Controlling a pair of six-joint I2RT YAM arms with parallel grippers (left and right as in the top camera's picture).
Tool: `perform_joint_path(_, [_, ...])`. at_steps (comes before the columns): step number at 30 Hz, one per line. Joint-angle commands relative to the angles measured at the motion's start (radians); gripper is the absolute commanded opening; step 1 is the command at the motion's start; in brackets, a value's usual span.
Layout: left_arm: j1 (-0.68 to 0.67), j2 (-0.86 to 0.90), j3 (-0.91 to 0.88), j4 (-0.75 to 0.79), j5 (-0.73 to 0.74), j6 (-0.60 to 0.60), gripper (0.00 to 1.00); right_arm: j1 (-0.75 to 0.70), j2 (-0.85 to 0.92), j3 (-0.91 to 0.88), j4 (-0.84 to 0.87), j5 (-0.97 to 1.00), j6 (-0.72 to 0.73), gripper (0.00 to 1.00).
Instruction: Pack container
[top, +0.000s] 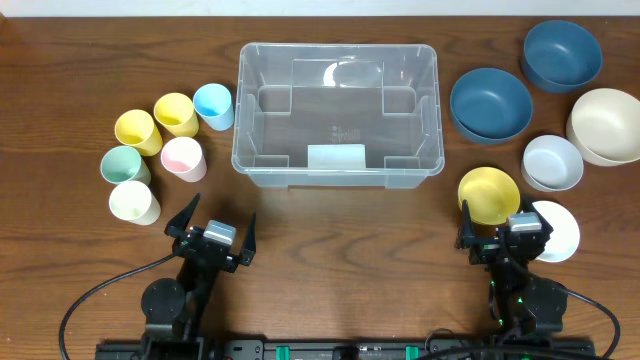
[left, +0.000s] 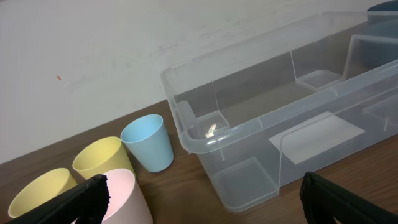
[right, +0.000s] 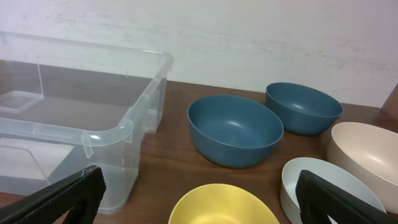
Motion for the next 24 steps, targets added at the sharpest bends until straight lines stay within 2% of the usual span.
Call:
perform_joint_path(1, [0.005,-0.006,-0.020,-0.032,0.007,-0.009,0.98,-0.007,-0.008,-0.002,-0.003,-0.008,-0.013,0.99])
perform_joint_path(21, [0.005,-0.006,-0.020,-0.032,0.007,-0.009,0.98,-0.007,-0.009,-0.002,0.001,-0.008,-0.012,0.99])
perform_joint_path(24, [0.005,-0.006,-0.020,-0.032,0.007,-0.009,0.98,-0.007,-0.009,0.004,0.002,-0.009,0.063,0.99])
